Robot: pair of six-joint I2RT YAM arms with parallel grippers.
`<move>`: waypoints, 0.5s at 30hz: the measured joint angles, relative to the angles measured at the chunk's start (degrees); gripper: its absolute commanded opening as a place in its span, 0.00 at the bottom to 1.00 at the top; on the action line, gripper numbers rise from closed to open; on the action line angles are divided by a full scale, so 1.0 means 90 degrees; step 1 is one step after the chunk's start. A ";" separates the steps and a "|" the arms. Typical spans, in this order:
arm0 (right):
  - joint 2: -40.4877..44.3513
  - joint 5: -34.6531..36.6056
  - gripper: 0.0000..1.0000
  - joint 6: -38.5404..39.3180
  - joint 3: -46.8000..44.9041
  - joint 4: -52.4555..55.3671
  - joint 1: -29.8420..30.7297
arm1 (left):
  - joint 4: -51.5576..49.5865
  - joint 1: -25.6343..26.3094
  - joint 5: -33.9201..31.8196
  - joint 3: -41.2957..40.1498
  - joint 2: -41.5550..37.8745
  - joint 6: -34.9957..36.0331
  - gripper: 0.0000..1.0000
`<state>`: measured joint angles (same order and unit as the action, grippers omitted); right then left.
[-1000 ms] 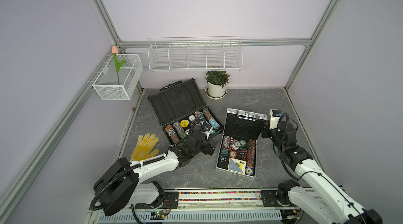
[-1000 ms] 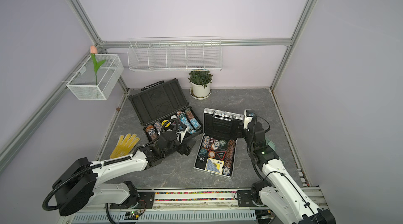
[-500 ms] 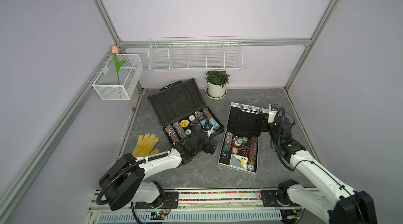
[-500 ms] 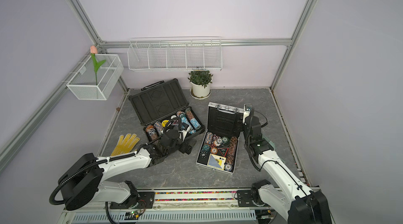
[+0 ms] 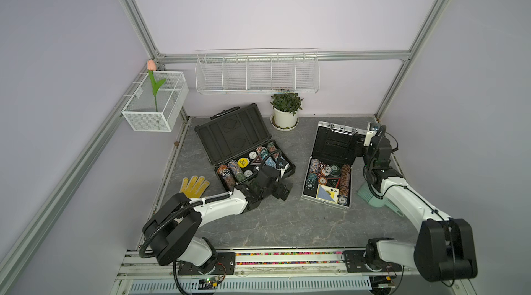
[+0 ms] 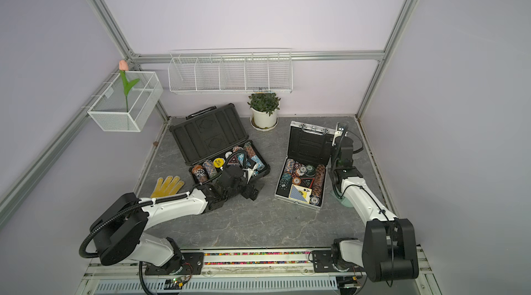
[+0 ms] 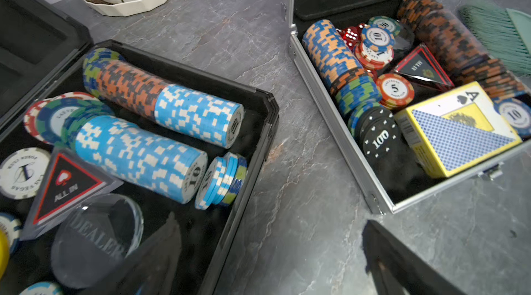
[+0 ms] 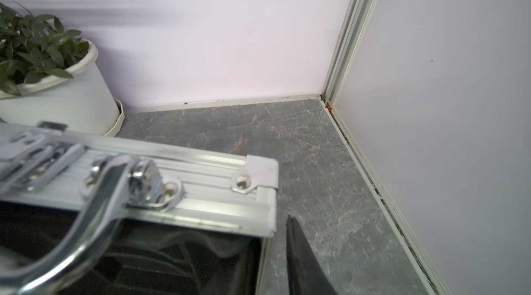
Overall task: Close the poker set cases
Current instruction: Move the poker set case to the center of the board.
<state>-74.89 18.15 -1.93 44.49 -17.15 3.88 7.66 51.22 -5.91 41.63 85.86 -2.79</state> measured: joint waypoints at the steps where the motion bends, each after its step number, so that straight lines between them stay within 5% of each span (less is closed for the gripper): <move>1: -0.0143 -0.0027 0.25 -0.0002 0.0090 -0.0073 -0.0029 | -0.0032 0.0039 0.0015 0.0100 0.0104 0.0039 1.00; 15: -0.1882 -0.0384 0.26 -0.0027 0.1766 -0.0270 -0.0141 | -0.0325 0.0534 0.0216 0.1071 0.0935 0.0597 1.00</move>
<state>-91.83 14.70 -2.17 60.38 -19.57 2.61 4.73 56.03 -3.97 51.27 94.28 2.59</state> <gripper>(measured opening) 0.261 0.999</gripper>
